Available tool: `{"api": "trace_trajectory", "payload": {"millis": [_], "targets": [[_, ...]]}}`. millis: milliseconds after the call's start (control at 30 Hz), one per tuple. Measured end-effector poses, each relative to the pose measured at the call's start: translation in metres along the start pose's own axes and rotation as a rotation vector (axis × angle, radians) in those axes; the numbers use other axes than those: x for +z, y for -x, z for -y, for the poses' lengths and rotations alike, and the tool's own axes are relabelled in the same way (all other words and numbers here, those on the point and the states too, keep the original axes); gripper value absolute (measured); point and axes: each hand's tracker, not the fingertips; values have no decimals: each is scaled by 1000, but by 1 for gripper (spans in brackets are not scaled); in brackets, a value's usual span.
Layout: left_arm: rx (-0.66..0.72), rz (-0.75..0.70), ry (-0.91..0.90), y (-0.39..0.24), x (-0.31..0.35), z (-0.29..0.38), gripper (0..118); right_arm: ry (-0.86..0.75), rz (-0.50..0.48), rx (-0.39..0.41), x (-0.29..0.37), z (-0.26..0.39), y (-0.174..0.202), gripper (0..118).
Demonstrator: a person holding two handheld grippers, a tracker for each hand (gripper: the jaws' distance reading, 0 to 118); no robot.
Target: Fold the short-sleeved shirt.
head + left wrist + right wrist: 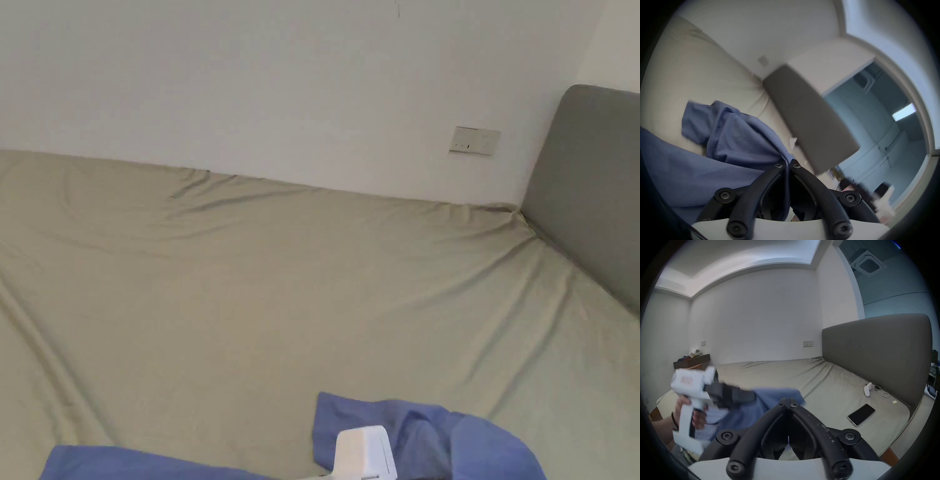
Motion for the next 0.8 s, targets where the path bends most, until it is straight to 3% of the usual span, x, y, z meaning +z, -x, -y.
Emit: {"api": "trace_trajectory", "payload": {"millis": [233, 267, 300, 400, 433, 467, 567, 633, 667, 767, 800], "targets": [[-5, -287, 215, 25, -50, 57, 6, 26, -6, -45, 4, 13, -9, 2], [5, -280, 204, 28, -51, 58, 18, 30, -9, -47, 3, 14, -9, 2], [28, -277, 178, 31, -45, 60, 53, 33, -13, -48, 3, 15, -9, 2], [-3, -334, 64, 20, -27, 54, 84, 41, -30, -50, -1, 16, -7, 2], [-27, -355, 29, 18, -14, 54, 112, 40, -36, -51, -3, 16, -5, 2], [-80, -373, -54, 10, 6, 52, 118, 37, -46, -53, -4, 15, -3, 2], [-120, -355, -197, 1, 63, 47, 109, 19, -82, -46, -12, 12, 8, 2], [-158, -360, -279, -3, 102, 44, 96, 9, -106, -41, -18, 10, 17, 2], [-186, -395, -325, -5, 124, 44, 82, 7, -125, -40, -22, 8, 23, 2], [-249, -603, -398, -5, 170, 45, 0, 21, -185, -36, -35, 7, 38, 2], [-253, -711, -401, -2, 181, 46, 0, 30, -203, -30, -39, 7, 43, 2]]}}
